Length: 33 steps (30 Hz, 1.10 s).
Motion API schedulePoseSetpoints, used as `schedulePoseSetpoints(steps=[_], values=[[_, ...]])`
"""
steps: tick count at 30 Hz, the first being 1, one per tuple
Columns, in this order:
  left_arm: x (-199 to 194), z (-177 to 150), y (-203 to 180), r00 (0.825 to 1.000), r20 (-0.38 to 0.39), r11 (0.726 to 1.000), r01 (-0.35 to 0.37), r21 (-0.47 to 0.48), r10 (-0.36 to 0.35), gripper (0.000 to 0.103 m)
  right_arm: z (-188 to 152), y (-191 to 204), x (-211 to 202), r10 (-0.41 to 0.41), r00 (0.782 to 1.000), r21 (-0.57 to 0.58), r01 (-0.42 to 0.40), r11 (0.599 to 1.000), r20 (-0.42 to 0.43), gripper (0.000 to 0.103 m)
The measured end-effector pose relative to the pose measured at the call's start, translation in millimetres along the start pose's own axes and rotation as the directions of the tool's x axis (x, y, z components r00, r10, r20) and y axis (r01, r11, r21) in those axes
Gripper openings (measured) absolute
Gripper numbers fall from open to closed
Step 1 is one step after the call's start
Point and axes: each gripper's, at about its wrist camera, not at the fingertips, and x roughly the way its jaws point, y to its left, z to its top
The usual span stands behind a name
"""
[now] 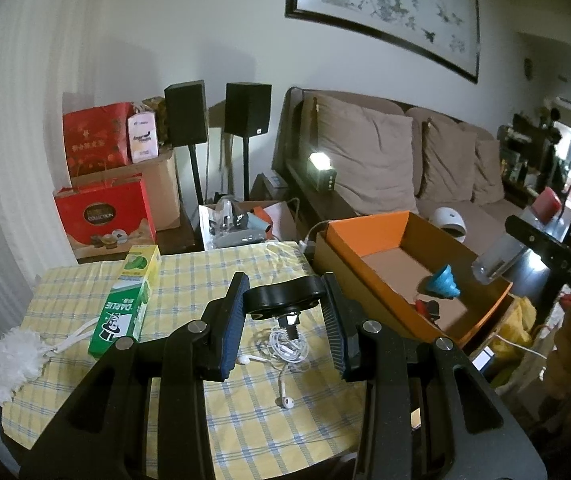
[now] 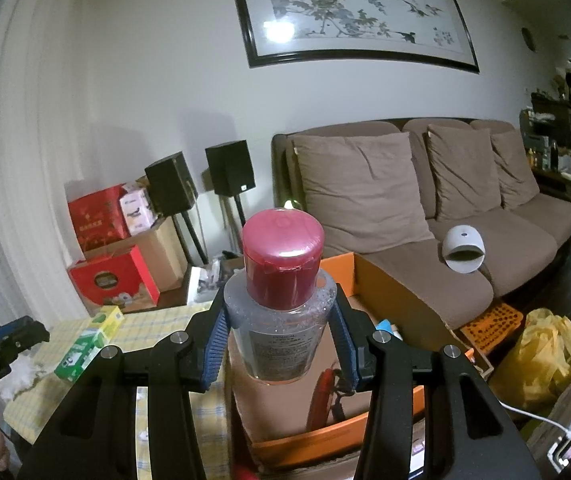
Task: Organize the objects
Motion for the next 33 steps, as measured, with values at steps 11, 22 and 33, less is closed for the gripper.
schedulePoseSetpoints(steps=[11, 22, 33], values=[[1, -2, -14, 1.000, -0.007, 1.000, 0.028, 0.014, -0.028, 0.034, 3, -9, -3, -0.017, 1.000, 0.010, 0.017, 1.000, 0.011, 0.048], [3, -3, -27, 0.998, -0.010, 0.998, 0.058, 0.030, -0.058, 0.034, 9, -21, -4, -0.030, 0.999, 0.031, 0.029, 0.999, 0.016, 0.048], [4, -3, -37, 0.997, -0.017, 0.997, 0.074, 0.038, -0.074, 0.034, 9, -24, -5, -0.025, 1.000, 0.037, 0.024, 0.999, 0.014, 0.048]])
